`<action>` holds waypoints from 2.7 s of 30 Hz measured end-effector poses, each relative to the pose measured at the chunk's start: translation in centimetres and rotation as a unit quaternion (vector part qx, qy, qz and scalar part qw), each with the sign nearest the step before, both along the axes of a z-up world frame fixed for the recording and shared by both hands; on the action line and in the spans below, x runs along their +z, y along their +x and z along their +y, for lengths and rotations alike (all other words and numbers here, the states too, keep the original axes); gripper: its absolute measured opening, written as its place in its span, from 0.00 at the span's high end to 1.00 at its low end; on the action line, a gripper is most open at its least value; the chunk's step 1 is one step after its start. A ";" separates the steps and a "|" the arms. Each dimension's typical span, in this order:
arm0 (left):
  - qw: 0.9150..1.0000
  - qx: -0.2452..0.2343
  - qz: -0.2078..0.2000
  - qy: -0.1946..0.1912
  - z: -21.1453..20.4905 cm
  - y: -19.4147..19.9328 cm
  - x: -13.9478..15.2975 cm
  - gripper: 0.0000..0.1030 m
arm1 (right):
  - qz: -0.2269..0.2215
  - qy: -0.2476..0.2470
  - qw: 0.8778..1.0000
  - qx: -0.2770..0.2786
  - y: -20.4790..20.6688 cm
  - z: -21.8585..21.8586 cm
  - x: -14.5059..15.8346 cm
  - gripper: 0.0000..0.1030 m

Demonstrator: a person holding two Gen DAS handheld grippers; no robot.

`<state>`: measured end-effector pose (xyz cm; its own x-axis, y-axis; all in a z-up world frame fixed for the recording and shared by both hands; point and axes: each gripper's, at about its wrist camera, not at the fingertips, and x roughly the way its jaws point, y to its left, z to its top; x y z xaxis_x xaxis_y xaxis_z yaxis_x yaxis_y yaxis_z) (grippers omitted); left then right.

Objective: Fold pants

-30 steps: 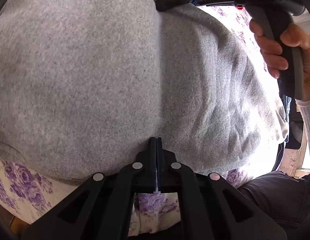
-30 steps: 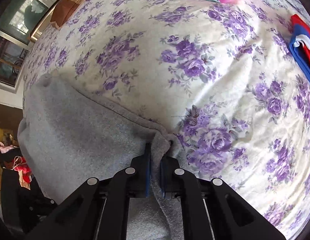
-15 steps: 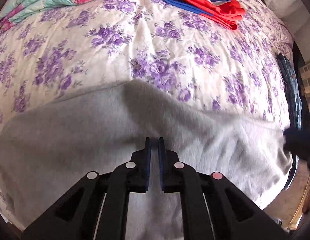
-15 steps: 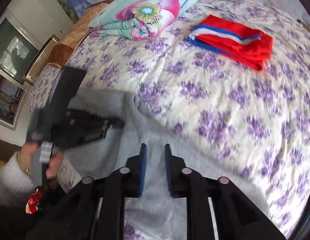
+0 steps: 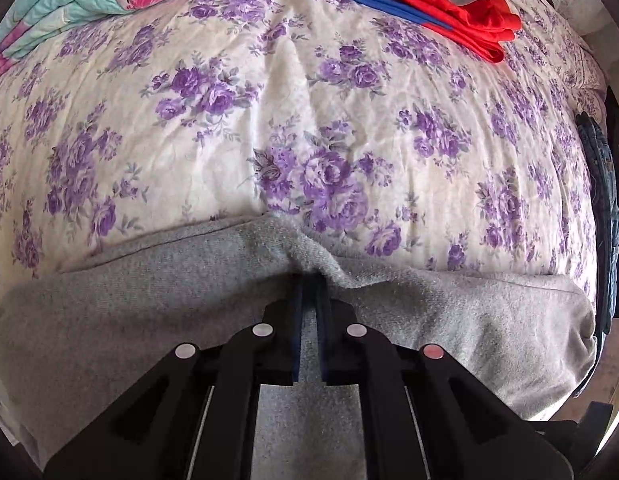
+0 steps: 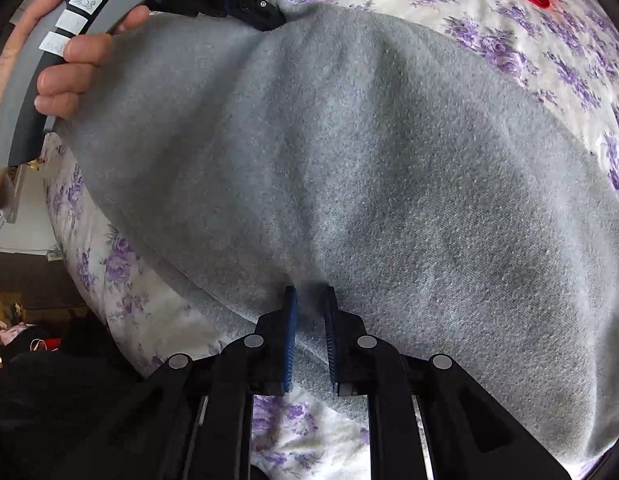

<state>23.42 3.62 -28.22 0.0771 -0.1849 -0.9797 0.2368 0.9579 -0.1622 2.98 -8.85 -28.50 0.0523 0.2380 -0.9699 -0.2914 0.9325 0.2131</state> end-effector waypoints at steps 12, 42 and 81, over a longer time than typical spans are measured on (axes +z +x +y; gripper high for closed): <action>1.000 -0.015 -0.008 0.004 2.5 -14.0 -0.8 0.94 | -0.079 0.087 0.941 -0.318 -12.1 -20.2 6.7 0.26; 0.985 -0.167 0.025 -0.026 -22.0 -15.3 0.0 0.94 | 0.012 0.289 0.790 -0.541 -11.6 -28.6 -2.3 0.24; 0.972 0.163 -0.025 -0.165 6.5 -16.2 3.8 1.00 | -0.209 -0.077 0.972 -0.071 -0.8 -3.5 9.2 0.77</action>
